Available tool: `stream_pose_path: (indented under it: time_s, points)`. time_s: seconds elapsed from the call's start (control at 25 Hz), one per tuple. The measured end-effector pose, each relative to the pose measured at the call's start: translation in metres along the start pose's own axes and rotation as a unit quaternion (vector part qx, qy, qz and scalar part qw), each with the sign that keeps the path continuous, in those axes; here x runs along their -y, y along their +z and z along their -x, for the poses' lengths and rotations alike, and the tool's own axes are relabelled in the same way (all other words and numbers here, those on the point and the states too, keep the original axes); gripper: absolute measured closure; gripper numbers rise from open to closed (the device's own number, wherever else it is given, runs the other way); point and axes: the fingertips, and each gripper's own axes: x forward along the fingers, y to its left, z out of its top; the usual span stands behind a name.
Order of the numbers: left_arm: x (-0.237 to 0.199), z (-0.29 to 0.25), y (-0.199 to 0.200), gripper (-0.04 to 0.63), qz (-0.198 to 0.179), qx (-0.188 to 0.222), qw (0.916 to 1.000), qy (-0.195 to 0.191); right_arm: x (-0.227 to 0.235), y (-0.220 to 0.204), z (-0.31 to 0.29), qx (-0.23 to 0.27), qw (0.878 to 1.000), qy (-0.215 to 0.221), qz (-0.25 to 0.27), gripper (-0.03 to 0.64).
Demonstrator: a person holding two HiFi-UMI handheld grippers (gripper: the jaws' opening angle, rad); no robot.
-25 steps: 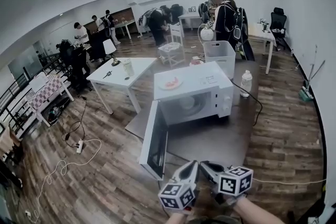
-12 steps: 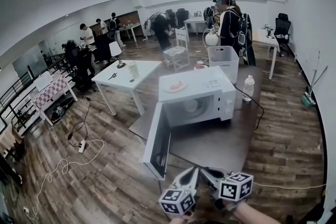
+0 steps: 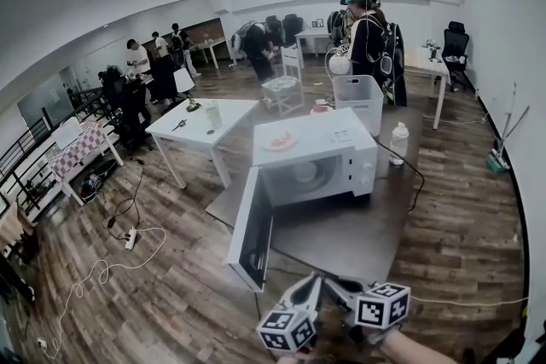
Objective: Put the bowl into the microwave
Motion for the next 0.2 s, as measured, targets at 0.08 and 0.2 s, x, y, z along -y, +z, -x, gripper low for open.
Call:
stream_pose_path:
  time_s: [0.08, 0.2]
  points:
    - [-0.0009, -0.0022, 0.0002, 0.586, 0.001, 0.000, 1.0000, -0.001, 0.0016, 0.0015, -0.0011, 0.000, 1.000, 0.000, 0.001, 0.617]
    - [-0.0026, -0.0063, 0.0002, 0.586, 0.002, 0.001, 1.0000, -0.002, 0.0055, 0.0034, -0.0029, 0.000, 1.000, -0.001, 0.003, 0.617]
